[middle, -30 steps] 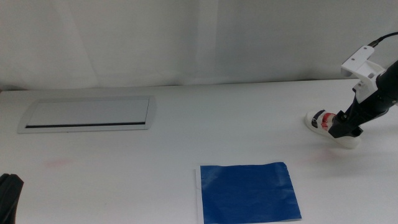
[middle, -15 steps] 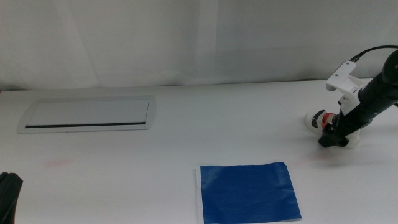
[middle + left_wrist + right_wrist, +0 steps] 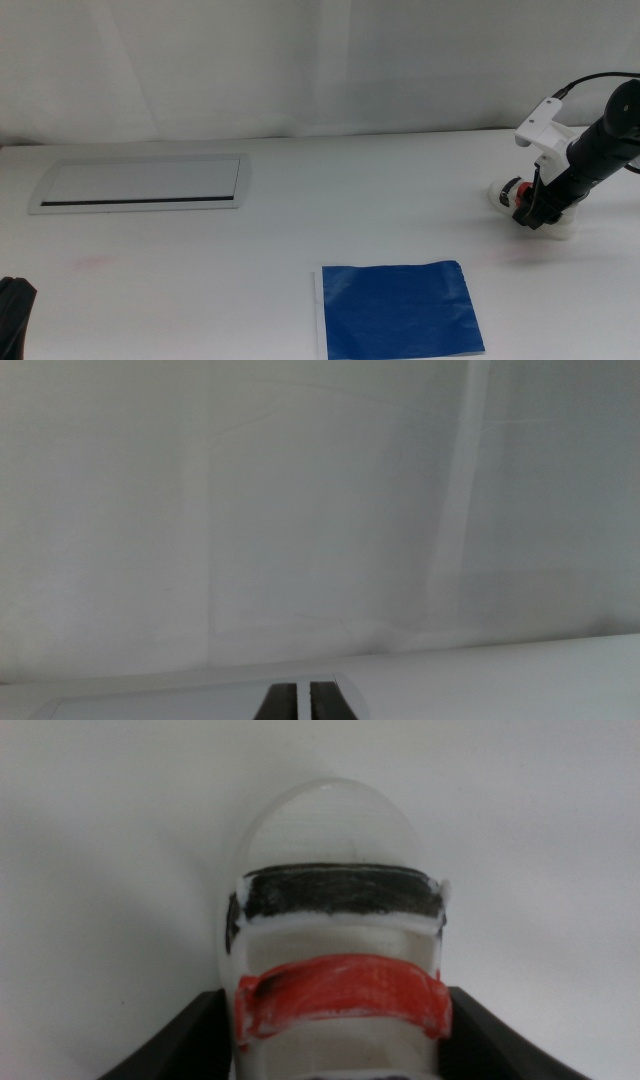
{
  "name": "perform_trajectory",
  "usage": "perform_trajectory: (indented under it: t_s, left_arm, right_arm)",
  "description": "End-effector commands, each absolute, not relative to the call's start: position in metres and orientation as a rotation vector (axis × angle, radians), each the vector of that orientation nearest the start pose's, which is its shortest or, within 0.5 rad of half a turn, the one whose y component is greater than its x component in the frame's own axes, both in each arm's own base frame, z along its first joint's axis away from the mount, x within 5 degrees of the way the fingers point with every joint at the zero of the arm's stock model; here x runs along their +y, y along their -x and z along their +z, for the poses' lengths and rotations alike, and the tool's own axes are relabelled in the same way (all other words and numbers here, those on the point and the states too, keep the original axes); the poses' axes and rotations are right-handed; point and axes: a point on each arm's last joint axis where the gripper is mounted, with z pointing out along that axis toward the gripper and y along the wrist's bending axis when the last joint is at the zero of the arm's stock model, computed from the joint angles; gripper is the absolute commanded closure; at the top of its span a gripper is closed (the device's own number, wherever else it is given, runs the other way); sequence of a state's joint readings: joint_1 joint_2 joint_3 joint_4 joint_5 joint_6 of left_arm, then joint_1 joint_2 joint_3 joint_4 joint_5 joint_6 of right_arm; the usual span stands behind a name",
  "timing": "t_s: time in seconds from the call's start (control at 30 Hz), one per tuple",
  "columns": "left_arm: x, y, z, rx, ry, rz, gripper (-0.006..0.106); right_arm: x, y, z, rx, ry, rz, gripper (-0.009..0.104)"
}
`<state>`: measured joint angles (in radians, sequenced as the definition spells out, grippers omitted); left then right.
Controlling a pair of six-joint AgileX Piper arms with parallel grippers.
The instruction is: Use one arm to grab the shoe from the table and place it on the mat.
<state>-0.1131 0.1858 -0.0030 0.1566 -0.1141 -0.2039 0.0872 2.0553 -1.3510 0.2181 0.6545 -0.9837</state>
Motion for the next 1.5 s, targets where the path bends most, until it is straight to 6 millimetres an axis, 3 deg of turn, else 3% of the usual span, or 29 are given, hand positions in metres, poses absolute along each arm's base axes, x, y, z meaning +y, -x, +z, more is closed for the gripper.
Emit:
perform_trajectory:
  t_s: [0.0, 0.13, 0.23, 0.4, 0.5, 0.7, 0.83, 0.97, 1.1, 1.4, 1.47]
  left_arm:
    - [-0.01, -0.071, 0.201, 1.576, -0.055, -0.149, 0.103]
    - [-0.01, -0.071, 0.201, 1.576, -0.055, -0.149, 0.103]
    - [-0.01, -0.071, 0.201, 1.576, -0.055, -0.149, 0.103]
    - [-0.01, -0.071, 0.201, 1.576, -0.055, -0.149, 0.103]
    - [-0.01, -0.071, 0.201, 1.576, -0.055, -0.149, 0.103]
    - [-0.01, -0.071, 0.201, 1.576, -0.055, -0.149, 0.103]
    - [-0.01, -0.071, 0.201, 1.576, -0.055, -0.149, 0.103]
    - [-0.01, -0.071, 0.201, 1.576, -0.055, -0.149, 0.103]
    - [-0.01, -0.071, 0.201, 1.576, -0.055, -0.149, 0.103]
    - [-0.01, -0.071, 0.201, 1.576, -0.055, -0.149, 0.103]
    - [-0.01, -0.071, 0.201, 1.576, -0.055, -0.149, 0.103]
  right_arm:
    - [0.046, -0.408, 0.138, 2.505, 1.308, -0.024, 0.097]
    - [0.047, -0.41, 0.152, 2.479, 1.29, -0.03, 0.097]
    - [0.049, -0.41, 0.178, 2.456, 1.269, -0.007, 0.097]
    - [0.059, -0.4, 0.239, 2.351, 1.372, -0.011, 0.097]
    - [0.078, -0.383, 0.267, 2.27, 1.464, -0.001, 0.097]
    - [0.131, -0.34, 0.297, 2.159, 1.662, 0.086, 0.097]
    - [0.17, -0.316, 0.298, 2.122, 1.777, 0.154, 0.097]
    - [0.198, -0.292, 0.281, 2.099, 1.916, 0.192, 0.097]
    - [0.21, -0.276, 0.26, 2.076, 1.996, 0.185, 0.097]
    - [0.225, -0.261, 0.236, 1.99, 2.06, 0.178, 0.097]
    - [0.231, -0.257, 0.223, 1.976, 2.092, 0.174, 0.097]
